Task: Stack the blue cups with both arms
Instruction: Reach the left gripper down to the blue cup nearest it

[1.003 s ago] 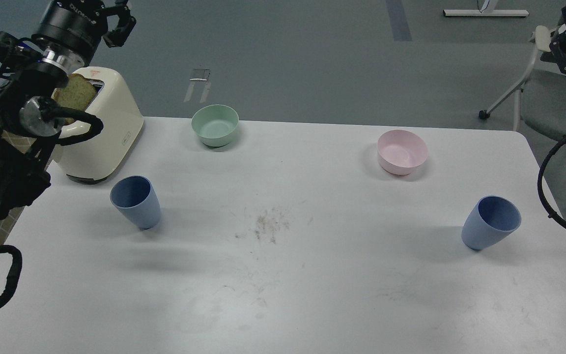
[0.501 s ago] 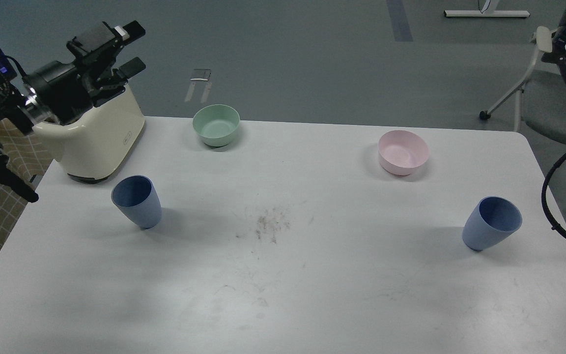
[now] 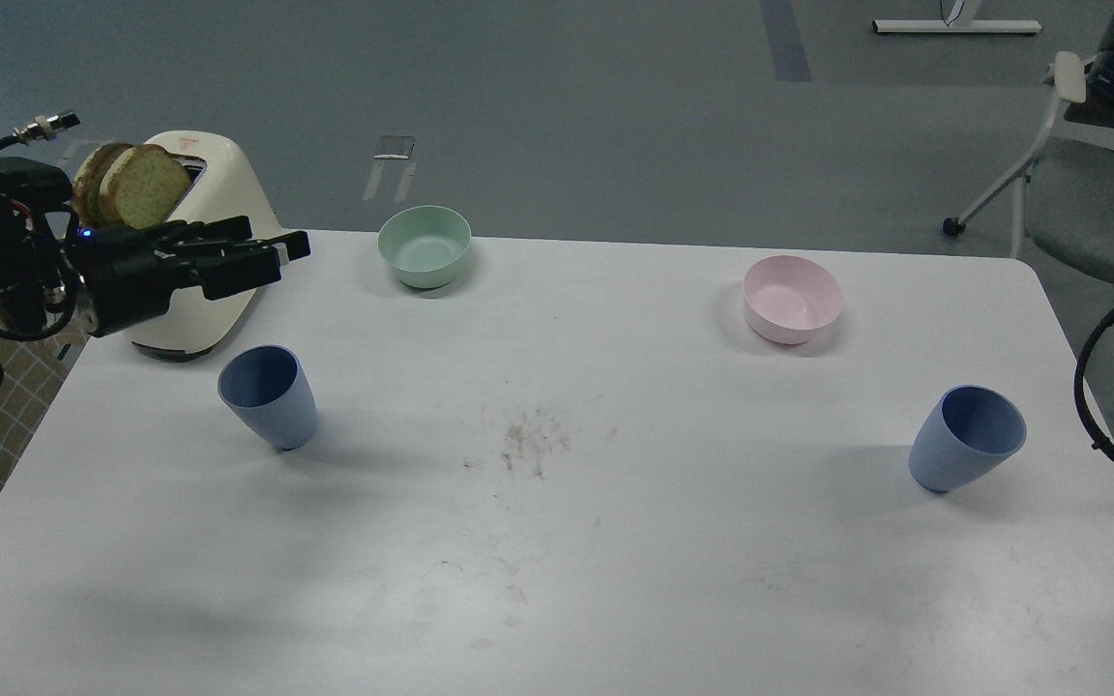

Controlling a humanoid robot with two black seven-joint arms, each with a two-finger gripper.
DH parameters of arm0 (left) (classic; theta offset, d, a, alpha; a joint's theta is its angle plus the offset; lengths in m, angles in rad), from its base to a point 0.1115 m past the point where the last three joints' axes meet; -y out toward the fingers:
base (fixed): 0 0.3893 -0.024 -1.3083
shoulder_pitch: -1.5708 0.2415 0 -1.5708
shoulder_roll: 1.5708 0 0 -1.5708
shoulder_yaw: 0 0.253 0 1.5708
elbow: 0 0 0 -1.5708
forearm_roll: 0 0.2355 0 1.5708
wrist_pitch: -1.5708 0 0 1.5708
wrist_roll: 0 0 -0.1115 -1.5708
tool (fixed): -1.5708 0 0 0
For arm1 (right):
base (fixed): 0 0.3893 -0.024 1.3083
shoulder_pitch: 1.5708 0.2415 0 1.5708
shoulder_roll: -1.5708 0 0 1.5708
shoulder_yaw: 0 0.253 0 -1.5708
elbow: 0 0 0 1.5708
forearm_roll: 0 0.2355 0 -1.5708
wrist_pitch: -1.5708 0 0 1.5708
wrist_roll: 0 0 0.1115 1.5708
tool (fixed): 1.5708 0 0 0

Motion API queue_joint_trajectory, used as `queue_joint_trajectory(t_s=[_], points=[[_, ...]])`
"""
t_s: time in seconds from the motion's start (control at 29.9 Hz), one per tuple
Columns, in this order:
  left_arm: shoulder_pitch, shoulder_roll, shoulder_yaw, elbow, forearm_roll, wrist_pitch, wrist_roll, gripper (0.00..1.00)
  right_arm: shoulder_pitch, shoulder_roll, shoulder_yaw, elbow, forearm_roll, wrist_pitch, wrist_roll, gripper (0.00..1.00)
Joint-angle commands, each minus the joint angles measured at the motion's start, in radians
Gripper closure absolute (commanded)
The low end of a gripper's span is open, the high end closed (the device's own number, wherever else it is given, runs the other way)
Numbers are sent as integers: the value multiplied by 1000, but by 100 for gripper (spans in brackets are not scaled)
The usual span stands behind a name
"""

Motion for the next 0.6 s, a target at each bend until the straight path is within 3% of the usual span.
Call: queue_joint_trajectory(t_s=[0.0,0.1,0.33,0.57], points=[[-1,14,69,-4,81,36,-1,10,-1,0,4,0,6,0,0,0],[0,22,109,-3,229,102,-1,19,-1,3,4,3,6,0,0,0],[15,16,122,57,270,133,-1,19,-1,2,4,6,6,0,0,0],[66,3,142,89,269,183,-1,29,1,8,3,6,6,0,0,0]])
